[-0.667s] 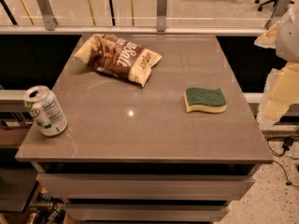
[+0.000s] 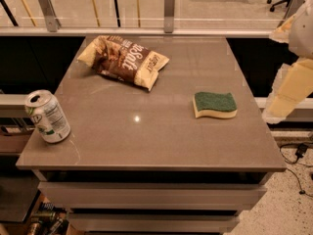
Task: Pick brown chip bag
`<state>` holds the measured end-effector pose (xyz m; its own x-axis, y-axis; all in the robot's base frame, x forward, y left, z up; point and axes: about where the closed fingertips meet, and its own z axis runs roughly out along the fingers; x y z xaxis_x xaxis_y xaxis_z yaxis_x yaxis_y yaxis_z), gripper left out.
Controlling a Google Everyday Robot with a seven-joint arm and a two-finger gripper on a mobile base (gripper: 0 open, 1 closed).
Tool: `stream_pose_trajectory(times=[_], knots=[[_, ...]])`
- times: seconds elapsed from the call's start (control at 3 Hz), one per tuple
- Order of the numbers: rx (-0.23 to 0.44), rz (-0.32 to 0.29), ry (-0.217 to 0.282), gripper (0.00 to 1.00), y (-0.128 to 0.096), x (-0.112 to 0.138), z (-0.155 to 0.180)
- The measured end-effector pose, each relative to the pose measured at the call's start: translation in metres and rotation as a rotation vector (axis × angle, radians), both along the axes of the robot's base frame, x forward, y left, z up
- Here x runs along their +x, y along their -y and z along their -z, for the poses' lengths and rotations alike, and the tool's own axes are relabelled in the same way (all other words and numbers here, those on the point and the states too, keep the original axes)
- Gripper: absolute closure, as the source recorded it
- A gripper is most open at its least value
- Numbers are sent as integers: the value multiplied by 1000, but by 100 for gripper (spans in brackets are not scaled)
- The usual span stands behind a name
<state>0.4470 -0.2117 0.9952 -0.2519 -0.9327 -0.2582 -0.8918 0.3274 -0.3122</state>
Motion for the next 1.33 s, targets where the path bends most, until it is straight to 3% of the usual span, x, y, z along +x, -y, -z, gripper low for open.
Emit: stream_pose_trajectory(times=[0.67, 1.33], knots=[[164, 185, 45, 0, -12, 39, -27], [228, 313, 25, 0, -46, 90, -49]])
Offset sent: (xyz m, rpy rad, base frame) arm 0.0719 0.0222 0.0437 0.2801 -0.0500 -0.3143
